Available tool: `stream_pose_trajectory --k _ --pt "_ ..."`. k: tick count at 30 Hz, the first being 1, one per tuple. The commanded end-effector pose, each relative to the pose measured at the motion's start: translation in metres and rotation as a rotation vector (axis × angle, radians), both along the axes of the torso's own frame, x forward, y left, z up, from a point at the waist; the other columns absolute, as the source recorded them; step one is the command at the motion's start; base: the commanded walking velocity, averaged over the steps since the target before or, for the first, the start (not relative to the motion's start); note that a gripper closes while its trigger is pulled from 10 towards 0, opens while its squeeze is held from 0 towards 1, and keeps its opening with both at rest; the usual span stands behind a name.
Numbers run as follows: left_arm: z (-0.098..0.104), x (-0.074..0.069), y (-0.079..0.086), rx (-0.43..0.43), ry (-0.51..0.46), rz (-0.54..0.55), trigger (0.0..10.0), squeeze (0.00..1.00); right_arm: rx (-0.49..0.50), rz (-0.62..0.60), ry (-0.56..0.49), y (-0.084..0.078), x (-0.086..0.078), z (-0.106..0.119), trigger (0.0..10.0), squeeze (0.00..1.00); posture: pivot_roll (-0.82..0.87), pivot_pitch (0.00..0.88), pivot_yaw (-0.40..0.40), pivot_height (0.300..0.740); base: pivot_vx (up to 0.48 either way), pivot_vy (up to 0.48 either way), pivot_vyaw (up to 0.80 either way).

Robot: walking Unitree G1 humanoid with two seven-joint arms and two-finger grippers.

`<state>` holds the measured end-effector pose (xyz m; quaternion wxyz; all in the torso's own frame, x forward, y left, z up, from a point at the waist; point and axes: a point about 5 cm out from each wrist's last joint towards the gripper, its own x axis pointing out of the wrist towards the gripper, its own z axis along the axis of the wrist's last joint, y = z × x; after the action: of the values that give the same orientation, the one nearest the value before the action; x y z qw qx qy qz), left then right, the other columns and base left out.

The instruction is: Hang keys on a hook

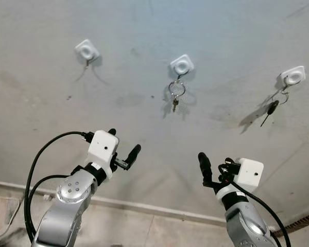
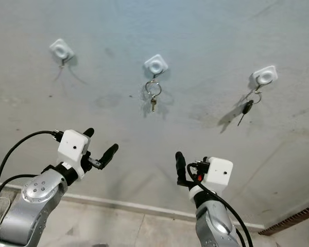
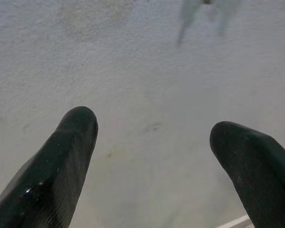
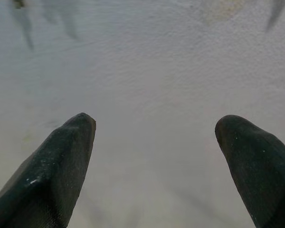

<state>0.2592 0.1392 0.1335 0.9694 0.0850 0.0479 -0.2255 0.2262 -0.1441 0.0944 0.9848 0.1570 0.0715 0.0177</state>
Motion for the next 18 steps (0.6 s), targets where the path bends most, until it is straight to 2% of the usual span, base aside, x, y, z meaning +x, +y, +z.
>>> stream_pose_trajectory --k 1,18 --pt "0.0027 -0.0003 -0.0017 -0.004 -0.004 -0.007 10.0 0.0 -0.004 -0.001 -0.013 -0.0019 -0.0005 0.0048 10.0 0.0 0.18 0.012 -0.038 0.74 -0.33 0.0 0.0" --pt "0.0028 0.0022 -0.0031 -0.009 -0.009 -0.01 10.0 0.0 -0.017 0.003 -0.026 -0.0031 0.0025 0.0084 10.0 0.0 0.18 0.002 -0.04 0.74 -0.327 0.0 0.0"
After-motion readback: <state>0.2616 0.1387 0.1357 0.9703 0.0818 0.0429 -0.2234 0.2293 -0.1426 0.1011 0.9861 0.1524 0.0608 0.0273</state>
